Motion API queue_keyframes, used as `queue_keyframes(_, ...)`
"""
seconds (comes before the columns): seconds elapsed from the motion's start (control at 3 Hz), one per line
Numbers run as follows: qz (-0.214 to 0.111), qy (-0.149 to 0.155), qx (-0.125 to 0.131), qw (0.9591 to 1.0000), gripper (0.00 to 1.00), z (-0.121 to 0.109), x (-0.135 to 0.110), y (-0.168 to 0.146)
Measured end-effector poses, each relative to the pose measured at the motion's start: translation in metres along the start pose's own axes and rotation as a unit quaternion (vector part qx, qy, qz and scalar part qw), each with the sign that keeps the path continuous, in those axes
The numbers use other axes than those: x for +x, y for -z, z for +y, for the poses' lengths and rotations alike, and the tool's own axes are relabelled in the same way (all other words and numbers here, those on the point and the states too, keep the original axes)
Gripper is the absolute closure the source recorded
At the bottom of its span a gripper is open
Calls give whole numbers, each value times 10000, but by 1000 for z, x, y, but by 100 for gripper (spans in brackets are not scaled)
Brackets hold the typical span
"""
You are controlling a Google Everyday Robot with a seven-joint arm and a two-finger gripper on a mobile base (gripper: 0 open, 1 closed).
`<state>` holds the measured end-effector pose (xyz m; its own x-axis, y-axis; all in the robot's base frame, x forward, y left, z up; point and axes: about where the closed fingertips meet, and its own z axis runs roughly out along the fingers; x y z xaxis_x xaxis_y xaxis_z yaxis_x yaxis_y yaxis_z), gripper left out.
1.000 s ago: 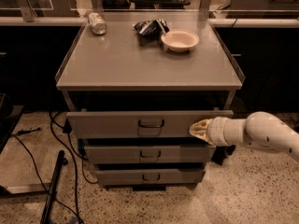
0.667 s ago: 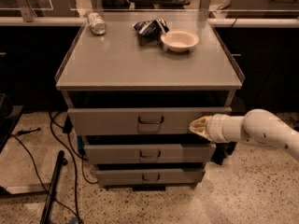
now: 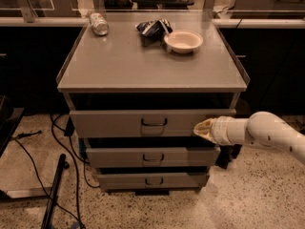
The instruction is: Close top drawer
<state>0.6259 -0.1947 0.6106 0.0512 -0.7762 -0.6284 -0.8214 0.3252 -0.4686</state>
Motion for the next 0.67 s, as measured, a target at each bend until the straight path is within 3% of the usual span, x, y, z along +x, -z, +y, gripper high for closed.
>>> queue_keyframes(0.33, -78, -23, -411, 9991, 100, 18, -10, 7)
queue_keyframes(0.67, -257, -237, -1389, 9897, 98, 65, -25, 37)
